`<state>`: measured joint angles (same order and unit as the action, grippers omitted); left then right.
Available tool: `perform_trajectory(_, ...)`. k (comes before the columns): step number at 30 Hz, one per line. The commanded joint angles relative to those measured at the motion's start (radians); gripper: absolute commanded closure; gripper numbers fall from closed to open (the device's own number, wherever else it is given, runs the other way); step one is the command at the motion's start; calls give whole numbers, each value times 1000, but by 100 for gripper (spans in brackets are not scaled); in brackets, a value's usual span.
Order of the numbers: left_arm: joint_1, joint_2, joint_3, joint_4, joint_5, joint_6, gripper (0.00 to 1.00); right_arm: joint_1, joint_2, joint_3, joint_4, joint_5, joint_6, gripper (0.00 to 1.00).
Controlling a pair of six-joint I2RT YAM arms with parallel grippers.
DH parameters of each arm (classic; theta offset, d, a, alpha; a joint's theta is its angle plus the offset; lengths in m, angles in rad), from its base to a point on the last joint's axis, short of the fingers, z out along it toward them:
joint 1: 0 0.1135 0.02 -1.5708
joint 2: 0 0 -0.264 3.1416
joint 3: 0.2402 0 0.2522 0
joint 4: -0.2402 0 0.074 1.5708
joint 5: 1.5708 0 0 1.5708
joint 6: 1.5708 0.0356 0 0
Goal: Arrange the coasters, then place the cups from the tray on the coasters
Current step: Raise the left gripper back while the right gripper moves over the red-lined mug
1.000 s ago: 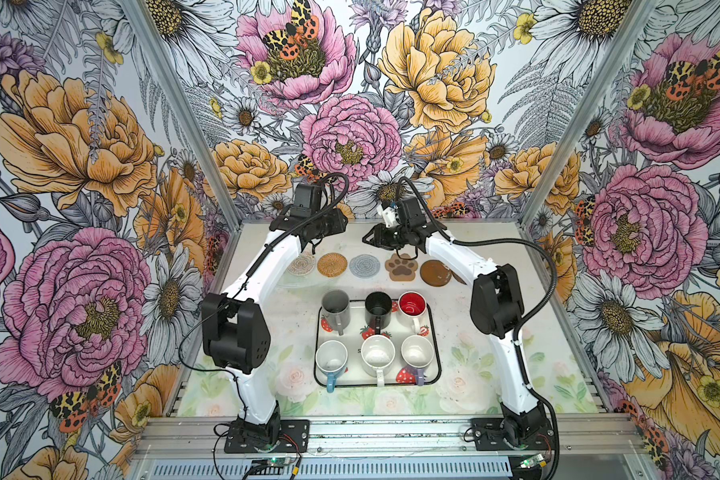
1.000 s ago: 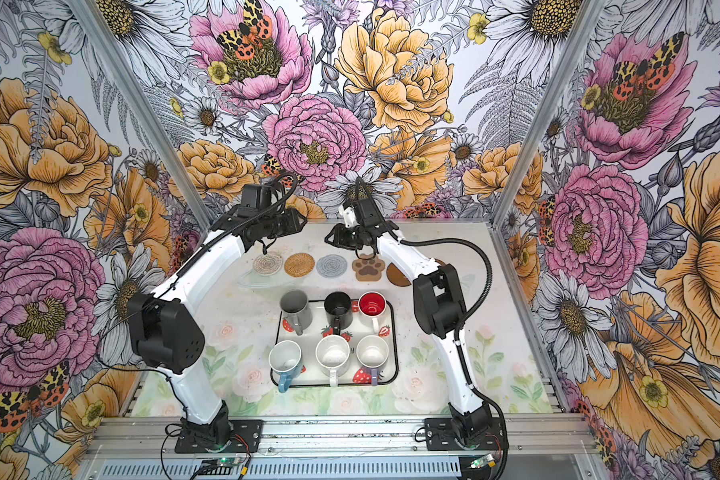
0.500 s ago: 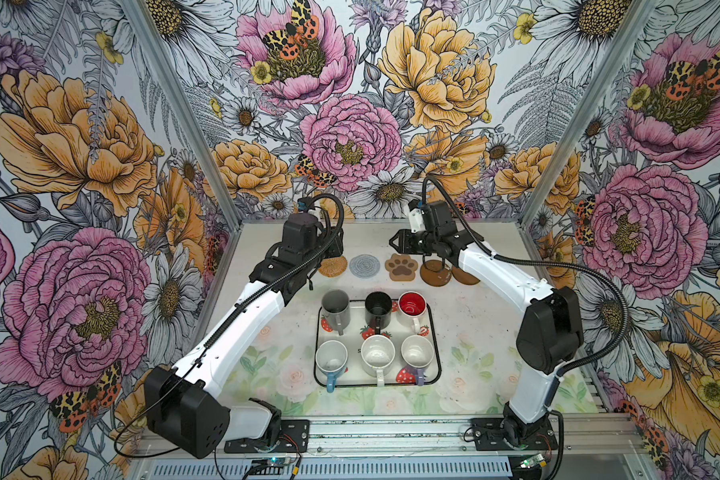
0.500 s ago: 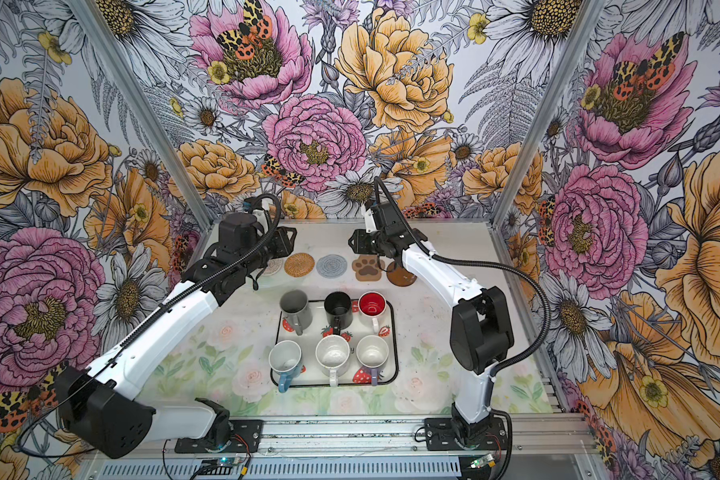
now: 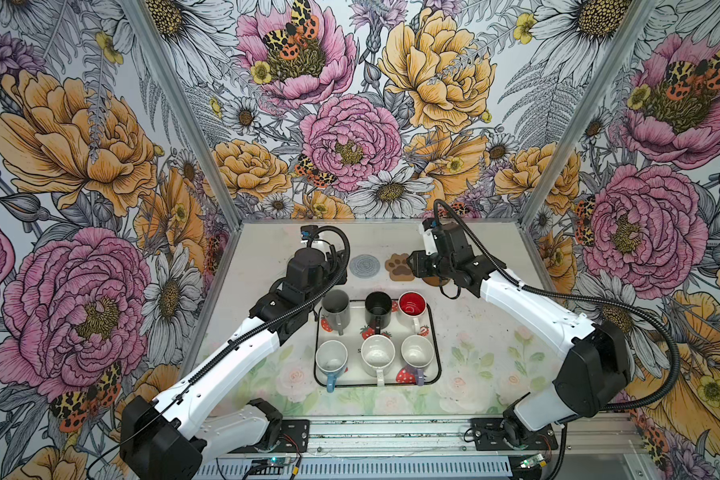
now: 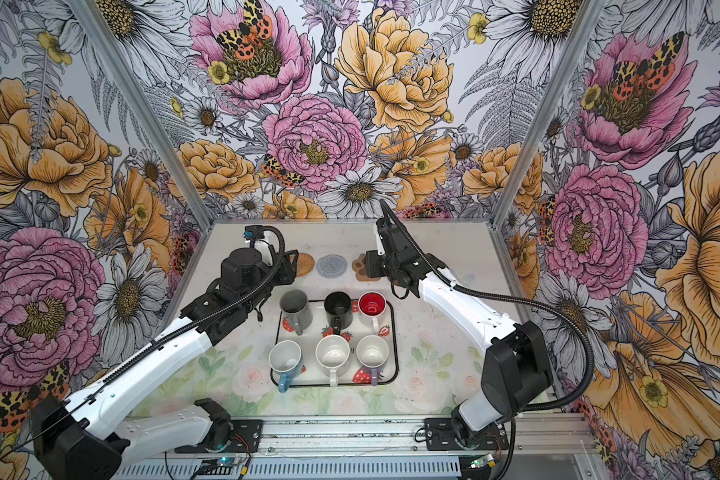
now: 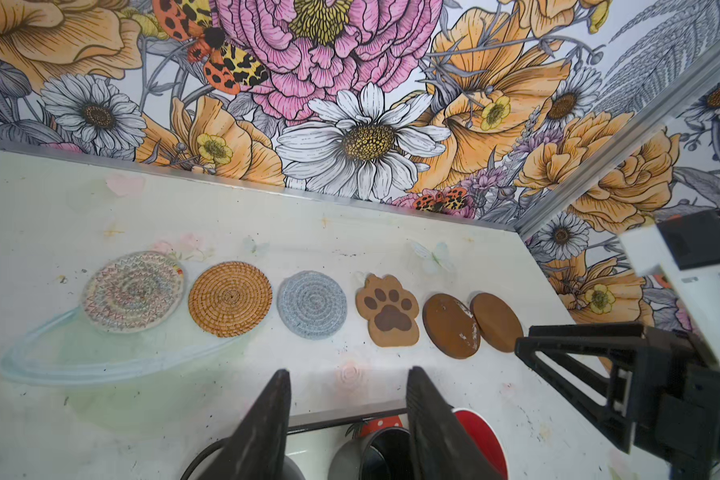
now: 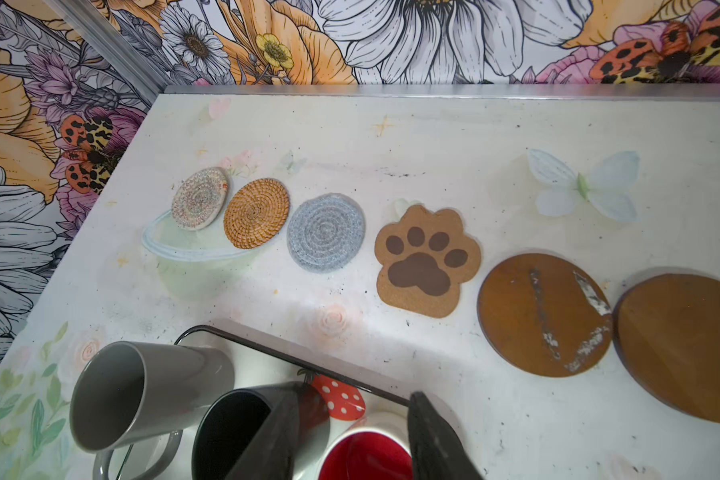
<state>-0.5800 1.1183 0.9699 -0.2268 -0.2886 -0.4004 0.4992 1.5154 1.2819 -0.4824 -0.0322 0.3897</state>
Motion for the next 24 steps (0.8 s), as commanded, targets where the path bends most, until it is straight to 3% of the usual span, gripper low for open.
perform_trajectory(1, -4, -12, -15, 89, -50, 32, 53, 7, -67, -21, 10, 55, -17, 50)
perform_trajectory(9, -14, -21, -34, 74, -96, 64, 52, 9, -148, -75, 5, 2, -21, 45)
perform_trajectory(24, -14, -101, -96, 75, -159, 93, 48, 15, -304, -138, -205, -9, -9, 45)
